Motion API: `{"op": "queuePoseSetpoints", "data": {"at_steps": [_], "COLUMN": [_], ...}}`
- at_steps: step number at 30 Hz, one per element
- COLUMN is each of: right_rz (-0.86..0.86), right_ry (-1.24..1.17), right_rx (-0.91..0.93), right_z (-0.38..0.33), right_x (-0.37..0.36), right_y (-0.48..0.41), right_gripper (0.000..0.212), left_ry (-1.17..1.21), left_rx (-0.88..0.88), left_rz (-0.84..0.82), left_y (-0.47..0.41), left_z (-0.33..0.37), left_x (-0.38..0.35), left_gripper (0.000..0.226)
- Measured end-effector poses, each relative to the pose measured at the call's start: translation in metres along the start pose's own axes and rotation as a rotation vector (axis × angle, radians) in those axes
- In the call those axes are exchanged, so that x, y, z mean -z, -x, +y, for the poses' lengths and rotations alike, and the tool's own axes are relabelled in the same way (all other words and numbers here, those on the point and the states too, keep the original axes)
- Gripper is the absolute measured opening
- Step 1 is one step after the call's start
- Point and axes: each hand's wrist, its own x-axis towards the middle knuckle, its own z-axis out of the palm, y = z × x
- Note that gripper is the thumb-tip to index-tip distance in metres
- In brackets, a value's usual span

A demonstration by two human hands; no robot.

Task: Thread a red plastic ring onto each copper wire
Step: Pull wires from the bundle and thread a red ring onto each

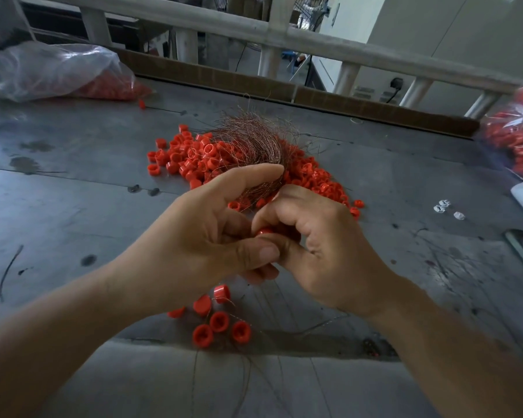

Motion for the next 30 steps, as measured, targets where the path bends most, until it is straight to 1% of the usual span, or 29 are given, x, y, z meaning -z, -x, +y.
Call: {"op": "queuePoseSetpoints", "data": {"at_steps": [2,5,8,10,12,15,17,19,21,23,25,28,30], "right_rz": [-0.01,-0.013,0.042,0.058,0.064,0.054,0.054,0.074,0.098,0.131,0.142,0.086,0.021], "right_ry": [-0.02,-0.061,-0.133,-0.158,-0.228,-0.406,-0.446,-0.46,-0.456,-0.414,-0.368,-0.274,-0.182], "right_rx": [-0.028,-0.064,-0.052,-0.044,-0.118,-0.263,-0.27,-0.264,-0.267,-0.285,-0.296,-0.315,-0.349], "right_z": [0.002,0.004,0.001,-0.001,0.0,0.004,0.003,0.0,-0.002,-0.001,0.003,0.008,0.012], "right_x": [0.0,-0.001,-0.003,-0.004,-0.002,-0.001,-0.001,0.001,0.006,0.01,0.013,0.016,0.015], "right_y": [0.0,-0.002,-0.001,0.0,-0.001,-0.003,-0.002,-0.002,-0.002,-0.003,-0.004,-0.003,-0.003], "right_gripper": [0.005,0.004,0.015,0.029,0.034,0.024,0.012,0.012,0.004,0.007,0.007,0.012,0.012], "left_ry": [0.009,0.062,0.09,0.103,0.185,0.365,0.426,0.458,0.47,0.432,0.321,0.105,-0.047], "left_rx": [0.039,0.11,0.14,0.13,0.093,0.015,-0.005,0.005,0.002,-0.03,-0.037,0.054,0.118], "left_rz": [0.011,0.011,0.034,0.059,0.059,0.054,0.06,0.07,0.082,0.107,0.147,0.199,0.216], "left_y": [-0.002,-0.005,-0.005,-0.006,-0.007,-0.008,-0.01,-0.012,-0.012,-0.011,-0.01,-0.01,-0.009], "left_z": [0.0,0.0,0.001,0.002,0.003,0.005,0.005,0.005,0.006,0.007,0.007,0.006,0.003], "left_x": [-0.001,0.003,0.008,0.013,0.017,0.023,0.025,0.026,0.027,0.027,0.027,0.029,0.031], "left_gripper": [0.071,0.059,0.051,0.043,0.036,0.038,0.037,0.036,0.035,0.03,0.021,0.022,0.017]}}
